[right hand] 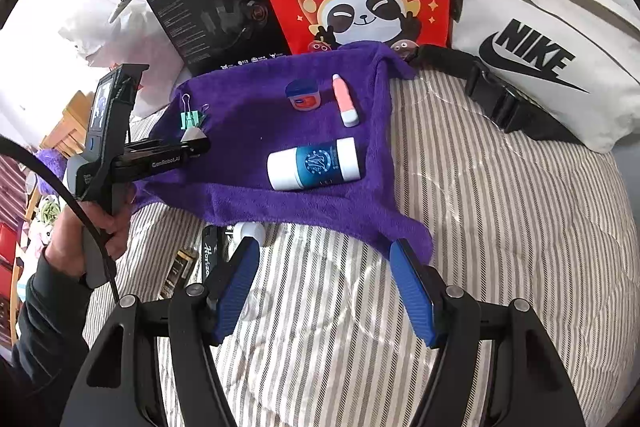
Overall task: Organize rigid objects
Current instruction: 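Lower the white charger onto the towel beside the white cylinder and open the left tool, then grasp the black-and-gold GRAND RESERVE box with the left tool, then grasp the clear round plastic lid with the right tool while the left tool holds the box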
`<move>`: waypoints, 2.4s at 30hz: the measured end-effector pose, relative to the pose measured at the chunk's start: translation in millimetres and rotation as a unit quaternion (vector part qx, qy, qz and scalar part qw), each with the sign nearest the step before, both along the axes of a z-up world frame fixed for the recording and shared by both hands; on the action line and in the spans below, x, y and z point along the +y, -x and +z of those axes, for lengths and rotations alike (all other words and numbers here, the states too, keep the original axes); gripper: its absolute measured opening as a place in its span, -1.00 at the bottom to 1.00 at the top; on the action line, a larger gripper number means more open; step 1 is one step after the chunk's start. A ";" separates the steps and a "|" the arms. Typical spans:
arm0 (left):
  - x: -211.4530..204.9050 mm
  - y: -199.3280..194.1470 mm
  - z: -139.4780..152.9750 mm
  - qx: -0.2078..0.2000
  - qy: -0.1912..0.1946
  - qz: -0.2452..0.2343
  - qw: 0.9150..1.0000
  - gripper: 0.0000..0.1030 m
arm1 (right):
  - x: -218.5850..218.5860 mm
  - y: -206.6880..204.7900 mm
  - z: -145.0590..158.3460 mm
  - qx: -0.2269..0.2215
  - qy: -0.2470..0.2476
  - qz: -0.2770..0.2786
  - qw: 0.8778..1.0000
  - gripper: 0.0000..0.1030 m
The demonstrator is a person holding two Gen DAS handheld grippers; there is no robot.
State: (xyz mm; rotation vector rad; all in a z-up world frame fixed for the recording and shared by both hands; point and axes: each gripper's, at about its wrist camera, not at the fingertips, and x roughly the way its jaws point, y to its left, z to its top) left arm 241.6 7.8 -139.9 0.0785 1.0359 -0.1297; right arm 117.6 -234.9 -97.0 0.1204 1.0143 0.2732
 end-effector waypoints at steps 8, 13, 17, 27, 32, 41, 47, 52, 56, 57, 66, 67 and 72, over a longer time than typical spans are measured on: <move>-0.6 33.4 21.1 -0.013 0.006 -0.003 1.000 -0.32 | -5.2 20.1 10.3 -0.009 -0.011 -0.007 1.000 0.31; -7.9 72.2 32.1 -0.015 0.011 -0.017 1.000 -0.32 | -3.1 33.1 13.8 -0.013 -0.015 -0.005 1.000 0.31; -13.1 104.5 27.0 -0.005 0.027 -0.030 0.999 -0.32 | -2.0 45.3 15.7 -0.015 -0.020 -0.004 1.000 0.31; -33.0 154.6 -3.6 0.031 0.036 -0.048 0.998 -0.32 | 3.9 64.8 13.8 -0.012 -0.017 0.000 1.000 0.31; -38.5 157.6 -13.9 0.026 0.004 -0.038 0.999 -0.32 | -3.3 70.7 10.5 -0.007 -0.020 -0.009 1.000 0.31; -43.9 158.2 -13.3 0.018 -0.007 -0.042 0.999 -0.55 | -11.2 70.5 1.0 0.007 -0.021 -0.020 1.000 0.31; -46.6 153.7 -12.7 0.016 -0.015 -0.042 0.999 -0.54 | -8.4 68.3 -3.6 0.012 -0.020 -0.016 1.000 0.31; -38.6 151.3 -10.9 0.011 0.005 -0.034 0.999 -0.56 | -0.3 65.0 -15.0 0.021 -0.020 -0.003 1.000 0.31; -16.1 154.6 -5.9 0.006 -0.005 -0.013 1.000 -0.56 | 12.5 62.8 -24.1 0.019 -0.014 0.014 1.000 0.31; -10.1 153.9 -5.3 0.008 -0.003 -0.009 1.000 -0.56 | 16.5 62.2 -25.6 0.016 -0.015 0.020 1.000 0.31; 45.5 153.0 -9.8 0.008 -0.007 0.041 0.999 -0.56 | 63.5 57.7 -42.7 -0.007 0.042 0.088 0.995 0.29; 46.6 153.3 -12.3 0.009 -0.005 0.042 0.999 -0.56 | 66.3 57.8 -44.7 -0.009 0.039 0.095 0.995 0.23; 46.5 155.0 -15.2 -0.001 -0.005 0.045 0.999 -0.56 | 75.9 55.4 -55.9 -0.013 0.057 0.106 0.993 0.01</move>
